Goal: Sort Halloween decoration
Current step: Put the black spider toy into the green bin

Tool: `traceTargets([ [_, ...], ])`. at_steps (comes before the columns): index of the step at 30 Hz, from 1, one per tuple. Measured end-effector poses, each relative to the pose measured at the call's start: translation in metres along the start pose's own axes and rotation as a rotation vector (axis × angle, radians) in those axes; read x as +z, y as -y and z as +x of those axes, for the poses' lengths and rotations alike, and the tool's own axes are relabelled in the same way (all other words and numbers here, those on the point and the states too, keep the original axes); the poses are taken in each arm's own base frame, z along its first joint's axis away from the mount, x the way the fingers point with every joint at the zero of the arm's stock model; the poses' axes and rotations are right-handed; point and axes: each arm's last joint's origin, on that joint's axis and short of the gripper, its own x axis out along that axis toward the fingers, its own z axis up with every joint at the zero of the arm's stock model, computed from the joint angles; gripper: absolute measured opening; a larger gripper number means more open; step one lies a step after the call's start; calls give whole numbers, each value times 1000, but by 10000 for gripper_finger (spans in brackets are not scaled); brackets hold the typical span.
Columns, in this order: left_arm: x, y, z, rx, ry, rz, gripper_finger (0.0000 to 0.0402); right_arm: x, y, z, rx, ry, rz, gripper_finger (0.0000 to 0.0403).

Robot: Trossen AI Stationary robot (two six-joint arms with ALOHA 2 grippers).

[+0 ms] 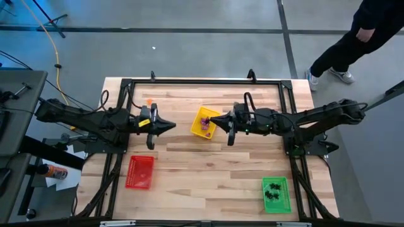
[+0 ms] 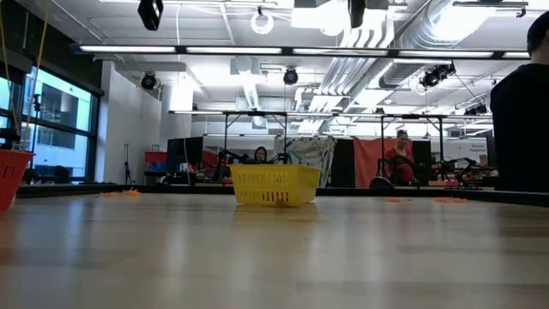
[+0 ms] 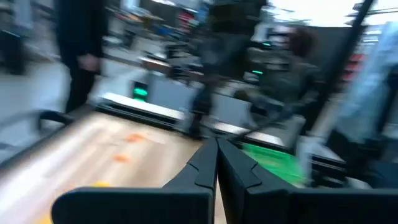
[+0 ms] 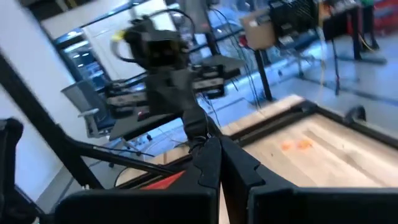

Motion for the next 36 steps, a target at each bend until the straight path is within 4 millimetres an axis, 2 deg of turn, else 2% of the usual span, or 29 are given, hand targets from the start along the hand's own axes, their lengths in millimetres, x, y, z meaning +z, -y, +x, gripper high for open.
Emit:
traceTargets([
  [5,-3,-5,6,87,-6,84,0,0,-1,0,24,-1,-30,0],
  [15,-5,-6,9,88,-15,70,0,0,-1,0,37,-7,-6,0],
  [19,-5,-6,9,89,-21,47,0,-3,-5,-3,148,-97,150,0],
  [23,-5,-6,9,90,-20,23,0,-18,-24,-13,319,-330,370,0],
  [26,-5,-6,9,92,-21,19,0,-37,-49,-28,373,-527,479,0],
  [29,-6,-7,9,101,-32,22,0,-58,-76,-52,360,-708,547,0],
  [36,-7,-12,9,130,-42,26,0,-96,-129,-127,193,-995,769,0],
])
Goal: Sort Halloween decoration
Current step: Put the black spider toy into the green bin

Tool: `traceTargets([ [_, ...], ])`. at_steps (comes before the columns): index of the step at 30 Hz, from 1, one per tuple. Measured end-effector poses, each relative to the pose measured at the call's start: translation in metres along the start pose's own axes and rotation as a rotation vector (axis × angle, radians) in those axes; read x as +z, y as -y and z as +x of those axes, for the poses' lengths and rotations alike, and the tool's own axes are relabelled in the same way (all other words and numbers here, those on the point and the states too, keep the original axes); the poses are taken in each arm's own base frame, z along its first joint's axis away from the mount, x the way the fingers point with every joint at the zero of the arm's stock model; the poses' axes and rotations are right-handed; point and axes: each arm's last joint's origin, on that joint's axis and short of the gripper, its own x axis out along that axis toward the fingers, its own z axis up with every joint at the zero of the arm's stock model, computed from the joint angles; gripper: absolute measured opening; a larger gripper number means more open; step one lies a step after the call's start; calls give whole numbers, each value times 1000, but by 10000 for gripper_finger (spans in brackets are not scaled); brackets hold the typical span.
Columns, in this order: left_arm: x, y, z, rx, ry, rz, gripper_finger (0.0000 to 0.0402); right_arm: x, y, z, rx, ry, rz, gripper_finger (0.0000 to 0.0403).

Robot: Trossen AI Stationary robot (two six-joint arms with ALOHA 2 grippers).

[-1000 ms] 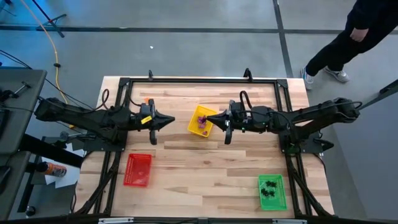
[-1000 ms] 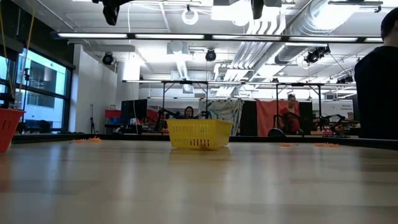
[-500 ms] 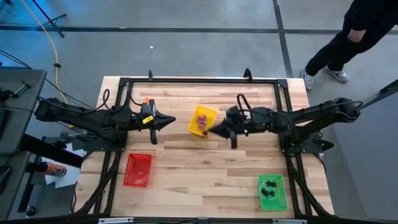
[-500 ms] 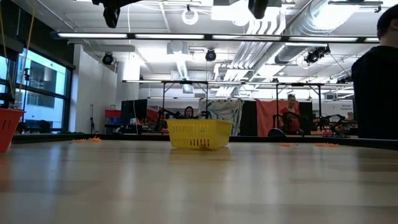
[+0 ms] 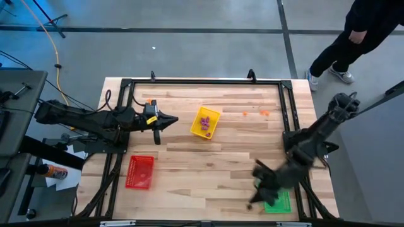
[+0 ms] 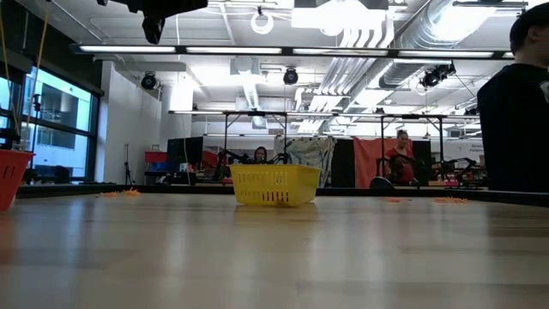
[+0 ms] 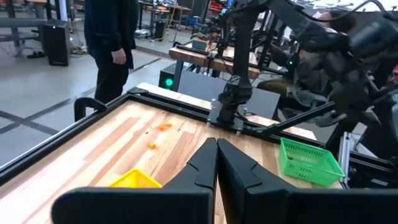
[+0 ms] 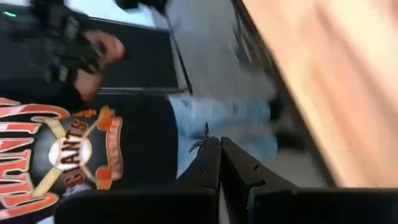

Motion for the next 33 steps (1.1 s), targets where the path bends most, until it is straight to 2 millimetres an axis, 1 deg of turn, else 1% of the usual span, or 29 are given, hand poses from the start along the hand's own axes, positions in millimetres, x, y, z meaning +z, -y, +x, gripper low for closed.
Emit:
traceTargets([
  [2,0,-1,0,7,1,-1,0,-24,3,-3,-45,-47,107,0],
  [4,1,-2,1,12,3,-2,0,-44,9,-7,-114,-96,224,0],
  [6,1,-3,1,15,3,-3,0,-56,20,-12,-232,-107,328,0],
  [8,1,-3,1,18,4,-3,0,-64,33,-18,-374,-76,423,0],
  [10,1,-3,1,18,4,-3,0,-63,42,-22,-479,-66,434,0],
  [13,1,-3,1,18,4,-8,0,-55,50,-23,-574,-49,447,0],
  [18,1,-3,1,19,3,-47,0,-41,59,-26,-684,19,459,0],
  [21,0,-4,1,21,-6,-44,0,-40,65,-23,-765,-4,474,0],
  [24,-1,-4,1,22,-10,-43,0,-45,71,-12,-824,-49,488,0],
  [27,-1,-4,1,22,-10,-43,0,-50,74,6,-806,-54,485,0],
  [29,-1,-4,1,22,-11,-42,0,-52,80,15,-827,-43,478,0],
  [33,-1,-4,1,24,-12,-41,0,-54,93,24,-927,-3,474,0],
])
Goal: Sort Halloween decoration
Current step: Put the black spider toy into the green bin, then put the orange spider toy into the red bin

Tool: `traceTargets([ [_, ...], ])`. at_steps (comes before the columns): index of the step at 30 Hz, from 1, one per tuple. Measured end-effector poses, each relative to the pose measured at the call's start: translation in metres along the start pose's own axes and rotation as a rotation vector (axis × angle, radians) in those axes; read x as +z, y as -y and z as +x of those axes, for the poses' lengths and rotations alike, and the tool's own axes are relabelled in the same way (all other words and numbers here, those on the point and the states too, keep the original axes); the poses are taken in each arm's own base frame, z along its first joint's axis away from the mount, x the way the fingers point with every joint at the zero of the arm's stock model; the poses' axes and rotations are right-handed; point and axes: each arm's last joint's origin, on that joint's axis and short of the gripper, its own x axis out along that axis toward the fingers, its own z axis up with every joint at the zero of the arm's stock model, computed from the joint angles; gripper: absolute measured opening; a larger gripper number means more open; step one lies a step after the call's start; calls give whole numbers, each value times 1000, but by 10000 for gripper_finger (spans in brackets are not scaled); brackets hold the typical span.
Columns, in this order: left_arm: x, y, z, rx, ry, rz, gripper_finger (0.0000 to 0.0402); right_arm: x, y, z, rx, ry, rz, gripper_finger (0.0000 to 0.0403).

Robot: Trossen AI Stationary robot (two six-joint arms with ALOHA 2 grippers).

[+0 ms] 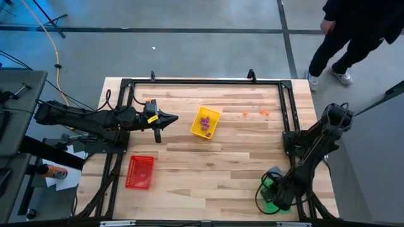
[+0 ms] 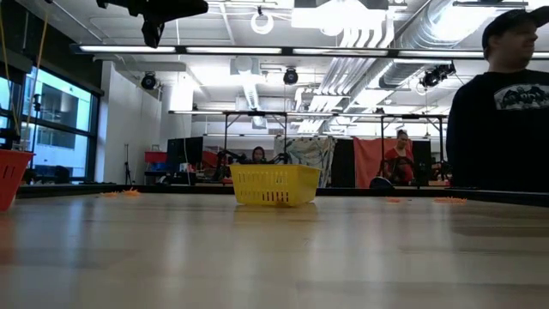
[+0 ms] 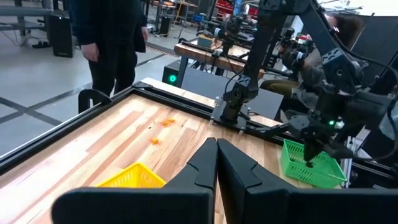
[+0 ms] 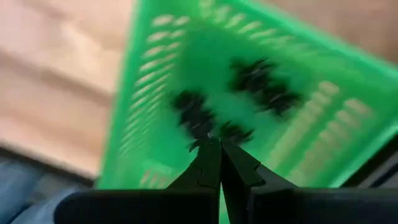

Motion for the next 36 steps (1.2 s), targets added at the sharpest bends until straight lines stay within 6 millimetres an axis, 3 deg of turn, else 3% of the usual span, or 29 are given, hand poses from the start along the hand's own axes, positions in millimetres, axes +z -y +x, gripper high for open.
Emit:
traceTargets([
  [7,0,0,0,0,0,0,0,8,3,8,-97,68,19,0],
  [17,0,0,0,1,-2,0,0,6,3,8,-101,38,6,7],
  [26,0,0,0,1,-3,1,0,5,1,7,-77,16,-22,127],
  [31,0,0,0,1,-5,4,0,5,4,-13,-7,-29,-90,172],
  [36,0,0,0,0,-5,27,0,8,9,-53,177,-27,-90,178],
])
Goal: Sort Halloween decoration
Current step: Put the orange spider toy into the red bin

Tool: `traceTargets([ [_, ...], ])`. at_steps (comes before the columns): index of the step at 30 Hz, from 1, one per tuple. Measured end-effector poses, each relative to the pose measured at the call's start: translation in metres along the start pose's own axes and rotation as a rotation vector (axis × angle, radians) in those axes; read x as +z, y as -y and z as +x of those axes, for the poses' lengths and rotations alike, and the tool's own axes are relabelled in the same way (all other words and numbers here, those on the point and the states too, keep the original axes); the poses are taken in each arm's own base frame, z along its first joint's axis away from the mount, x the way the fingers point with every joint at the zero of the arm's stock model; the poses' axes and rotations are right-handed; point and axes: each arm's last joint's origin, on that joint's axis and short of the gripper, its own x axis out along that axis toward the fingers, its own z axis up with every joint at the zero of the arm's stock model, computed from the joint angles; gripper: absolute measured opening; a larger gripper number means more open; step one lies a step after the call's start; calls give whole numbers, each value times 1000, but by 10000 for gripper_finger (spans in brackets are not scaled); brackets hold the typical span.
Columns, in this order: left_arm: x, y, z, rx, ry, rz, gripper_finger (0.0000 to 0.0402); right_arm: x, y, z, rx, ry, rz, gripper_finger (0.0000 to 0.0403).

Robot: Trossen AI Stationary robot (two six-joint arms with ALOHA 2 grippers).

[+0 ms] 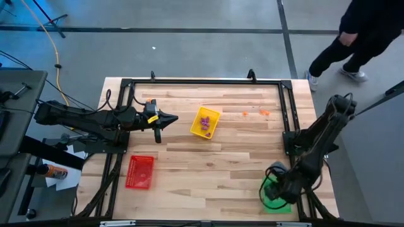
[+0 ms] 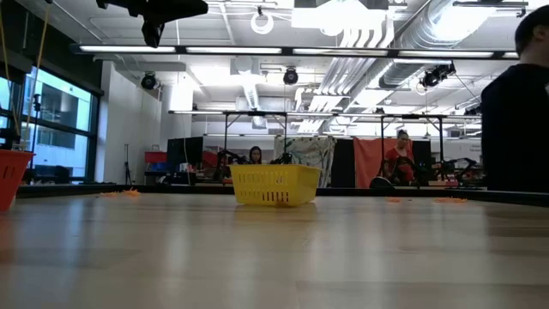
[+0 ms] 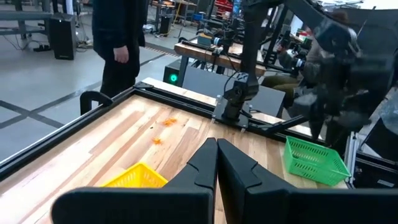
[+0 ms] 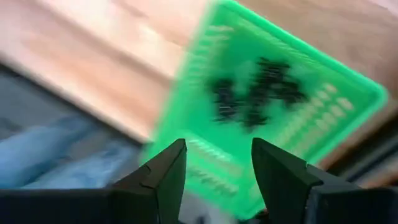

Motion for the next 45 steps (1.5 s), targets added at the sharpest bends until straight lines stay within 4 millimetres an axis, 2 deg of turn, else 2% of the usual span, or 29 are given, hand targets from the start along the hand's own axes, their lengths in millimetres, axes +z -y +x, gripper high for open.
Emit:
traceTargets([
  [4,0,0,0,-7,-3,-7,0,8,-5,-32,215,122,54,179],
  [9,-1,1,0,-28,-17,-4,0,39,-13,-55,441,496,137,179],
  [12,-1,1,1,-24,-16,12,0,64,-18,-62,473,729,167,179],
  [16,-3,-2,5,-3,-21,49,0,100,-22,-68,370,906,122,179],
  [19,-4,-7,11,29,-27,49,0,125,-29,-75,280,990,-14,179],
  [22,-4,-13,18,53,-17,42,0,151,-41,-86,212,1033,-299,179],
  [26,2,-20,29,25,49,17,0,185,-53,-108,259,1087,-648,179],
  [32,18,-25,40,-108,103,92,0,230,-45,-135,364,1171,-847,158],
  [37,32,-28,47,-131,87,149,0,247,-38,-148,453,1199,-892,104],
  [42,38,-32,47,-161,98,190,0,248,-41,-155,510,1273,-909,13],
  [45,40,-34,46,-153,110,209,0,246,-43,-156,525,1296,-910,15],
])
